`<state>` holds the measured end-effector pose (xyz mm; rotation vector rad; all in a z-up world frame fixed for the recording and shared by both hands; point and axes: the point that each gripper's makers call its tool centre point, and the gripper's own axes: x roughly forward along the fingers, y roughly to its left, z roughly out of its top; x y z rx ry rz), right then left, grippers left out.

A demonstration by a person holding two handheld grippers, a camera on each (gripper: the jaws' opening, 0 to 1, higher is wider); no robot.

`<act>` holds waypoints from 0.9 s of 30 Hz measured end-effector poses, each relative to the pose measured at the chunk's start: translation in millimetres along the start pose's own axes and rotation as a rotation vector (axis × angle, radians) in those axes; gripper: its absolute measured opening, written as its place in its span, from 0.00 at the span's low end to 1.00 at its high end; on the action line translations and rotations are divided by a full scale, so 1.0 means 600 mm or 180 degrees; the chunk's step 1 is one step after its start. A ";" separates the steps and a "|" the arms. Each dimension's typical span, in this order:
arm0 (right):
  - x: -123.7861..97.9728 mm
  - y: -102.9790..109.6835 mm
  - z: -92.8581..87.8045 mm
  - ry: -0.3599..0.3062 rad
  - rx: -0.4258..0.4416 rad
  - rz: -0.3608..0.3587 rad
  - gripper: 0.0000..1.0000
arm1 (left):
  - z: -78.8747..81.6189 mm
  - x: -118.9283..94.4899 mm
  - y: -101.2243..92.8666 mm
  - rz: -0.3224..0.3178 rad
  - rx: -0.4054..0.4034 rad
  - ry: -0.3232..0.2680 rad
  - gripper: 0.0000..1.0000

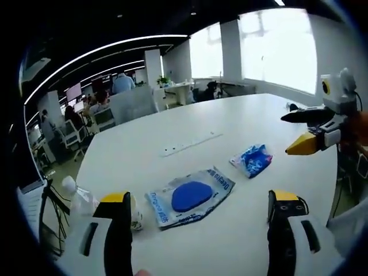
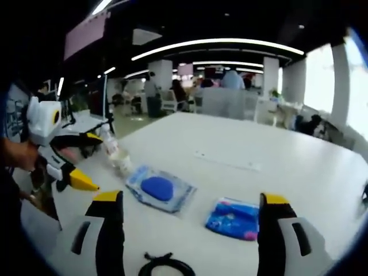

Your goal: Arrange the tabletop items into an orderly group along one side of the table until the central work area is clear of visible clutter.

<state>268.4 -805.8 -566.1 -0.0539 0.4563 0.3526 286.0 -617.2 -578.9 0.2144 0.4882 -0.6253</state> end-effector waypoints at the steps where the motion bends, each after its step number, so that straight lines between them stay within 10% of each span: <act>1: -0.002 -0.002 -0.001 -0.0001 0.0006 0.0012 0.96 | -0.001 0.000 -0.004 0.0005 -0.0003 0.0011 0.99; 27: -0.038 -0.072 -0.043 -0.0019 0.0091 0.0160 0.94 | 0.026 0.027 -0.075 0.0128 -0.0068 -0.0049 0.97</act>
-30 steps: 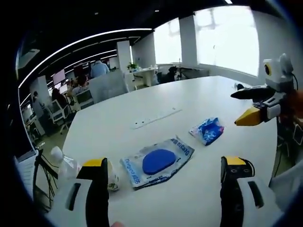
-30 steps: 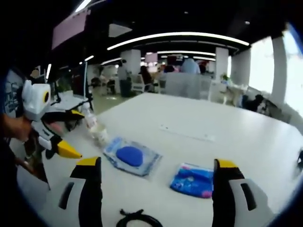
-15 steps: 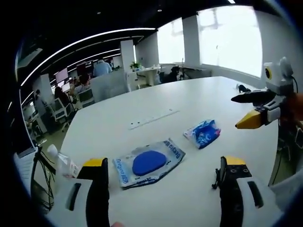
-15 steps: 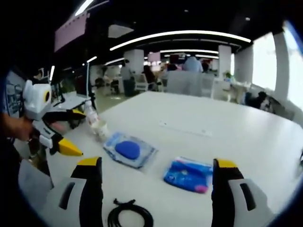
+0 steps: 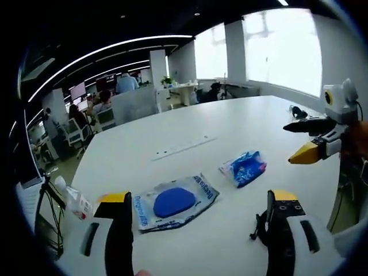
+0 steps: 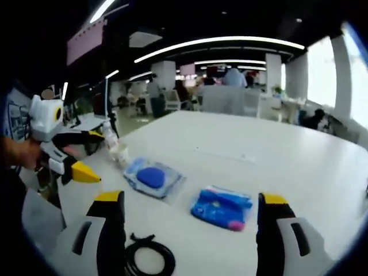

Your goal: Arrange the tabletop items into an orderly group along one side of the table until the central work area is clear of visible clutter.

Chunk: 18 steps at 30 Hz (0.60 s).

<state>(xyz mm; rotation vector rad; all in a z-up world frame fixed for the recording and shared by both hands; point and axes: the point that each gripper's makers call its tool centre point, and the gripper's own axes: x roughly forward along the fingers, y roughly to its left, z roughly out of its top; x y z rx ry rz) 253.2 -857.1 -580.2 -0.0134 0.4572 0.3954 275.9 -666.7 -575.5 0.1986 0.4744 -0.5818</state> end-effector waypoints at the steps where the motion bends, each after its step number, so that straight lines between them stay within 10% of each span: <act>1: 0.000 -0.002 0.000 -0.0011 -0.0001 0.0007 0.94 | 0.001 0.001 -0.001 0.0005 -0.0005 -0.0002 0.97; 18: -0.001 -0.055 -0.028 0.0032 -0.0038 0.0008 0.87 | 0.006 0.041 -0.029 0.0006 0.0009 -0.0019 0.96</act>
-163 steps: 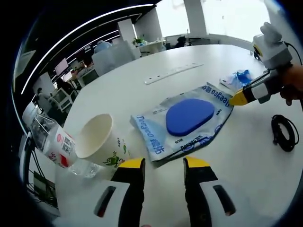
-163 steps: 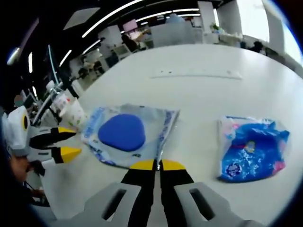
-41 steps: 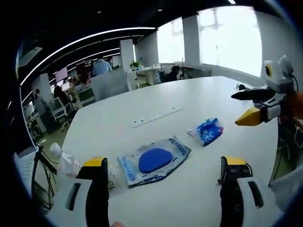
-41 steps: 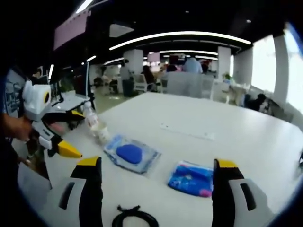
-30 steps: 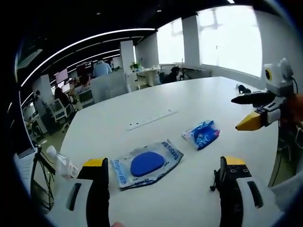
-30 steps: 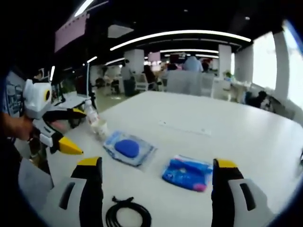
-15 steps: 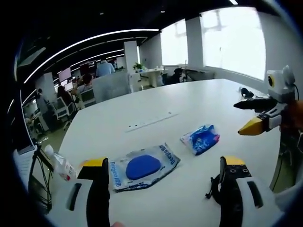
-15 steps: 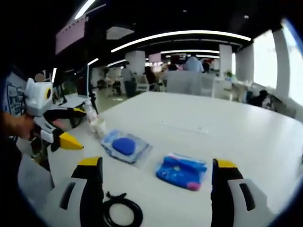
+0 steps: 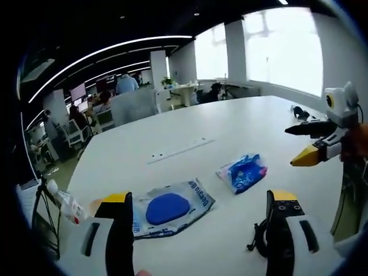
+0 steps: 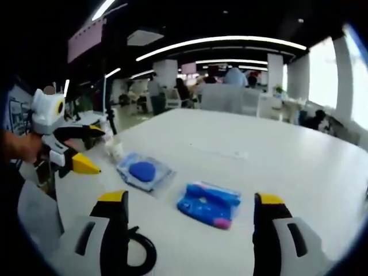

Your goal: Arrange the tabletop items into an orderly group along one side of the table until the central work area is clear of visible clutter.

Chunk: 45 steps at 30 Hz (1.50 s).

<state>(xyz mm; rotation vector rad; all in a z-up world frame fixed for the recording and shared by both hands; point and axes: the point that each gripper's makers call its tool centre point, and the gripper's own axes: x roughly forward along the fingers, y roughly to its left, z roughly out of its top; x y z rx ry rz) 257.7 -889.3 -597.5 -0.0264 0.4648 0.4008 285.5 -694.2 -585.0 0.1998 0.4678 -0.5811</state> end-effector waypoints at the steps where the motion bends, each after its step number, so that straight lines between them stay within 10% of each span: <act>1: 0.000 -0.003 -0.002 0.0004 0.0008 -0.0006 0.87 | 0.000 0.002 -0.002 0.0000 0.0008 0.0000 0.96; 45: 0.003 -0.084 -0.067 0.0213 0.0142 -0.0103 0.49 | -0.024 0.093 -0.066 -0.0234 0.0191 0.0174 0.75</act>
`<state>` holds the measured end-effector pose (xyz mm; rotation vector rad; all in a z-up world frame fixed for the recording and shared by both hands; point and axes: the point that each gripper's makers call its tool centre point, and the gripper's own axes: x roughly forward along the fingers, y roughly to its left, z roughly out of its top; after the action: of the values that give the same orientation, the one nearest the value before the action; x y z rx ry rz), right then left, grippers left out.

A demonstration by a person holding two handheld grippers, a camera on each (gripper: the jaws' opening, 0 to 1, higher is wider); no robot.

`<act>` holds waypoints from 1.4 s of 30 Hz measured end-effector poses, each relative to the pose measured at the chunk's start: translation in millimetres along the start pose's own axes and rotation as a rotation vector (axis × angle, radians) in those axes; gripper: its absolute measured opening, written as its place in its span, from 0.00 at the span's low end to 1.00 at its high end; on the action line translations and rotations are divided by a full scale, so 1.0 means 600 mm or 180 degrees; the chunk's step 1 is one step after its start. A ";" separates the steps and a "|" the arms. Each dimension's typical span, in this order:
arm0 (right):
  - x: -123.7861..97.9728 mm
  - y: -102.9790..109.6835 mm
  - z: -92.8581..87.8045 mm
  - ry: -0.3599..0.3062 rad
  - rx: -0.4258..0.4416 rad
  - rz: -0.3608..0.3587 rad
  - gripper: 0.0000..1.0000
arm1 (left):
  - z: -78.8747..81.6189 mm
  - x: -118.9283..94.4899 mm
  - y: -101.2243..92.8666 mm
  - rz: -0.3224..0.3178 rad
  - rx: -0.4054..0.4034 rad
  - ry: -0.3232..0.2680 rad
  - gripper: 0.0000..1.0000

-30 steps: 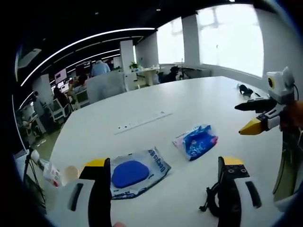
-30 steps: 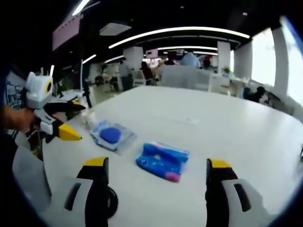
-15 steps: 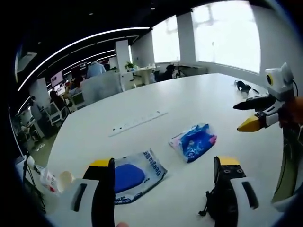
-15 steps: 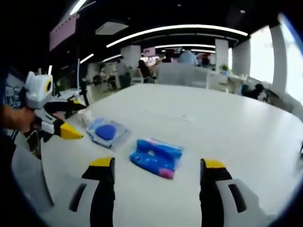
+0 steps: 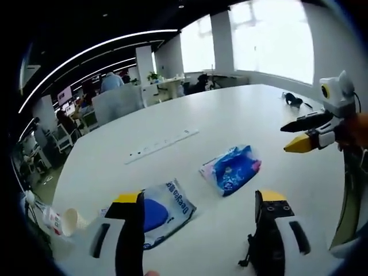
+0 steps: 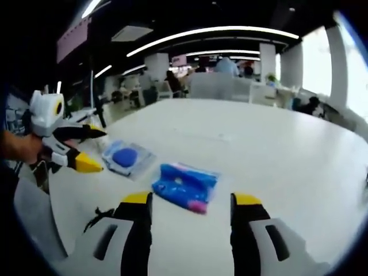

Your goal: Arrange the tabletop items into an orderly group along one side of the table until the central work area is clear of visible clutter.

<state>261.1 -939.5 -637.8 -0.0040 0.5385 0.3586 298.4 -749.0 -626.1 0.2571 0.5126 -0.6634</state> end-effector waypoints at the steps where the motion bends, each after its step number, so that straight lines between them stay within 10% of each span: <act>1: 0.002 0.000 -0.004 0.0026 0.0016 0.0013 0.48 | -0.002 0.002 -0.003 -0.0026 -0.0023 0.0020 0.74; 42: 0.029 -0.022 -0.075 0.0311 0.0224 0.0135 0.15 | -0.031 0.080 -0.057 -0.0358 0.0057 0.0117 0.32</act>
<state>257.0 -950.5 -686.7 0.0583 0.6484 0.3821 301.4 -793.0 -669.5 0.2590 0.5594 -0.7739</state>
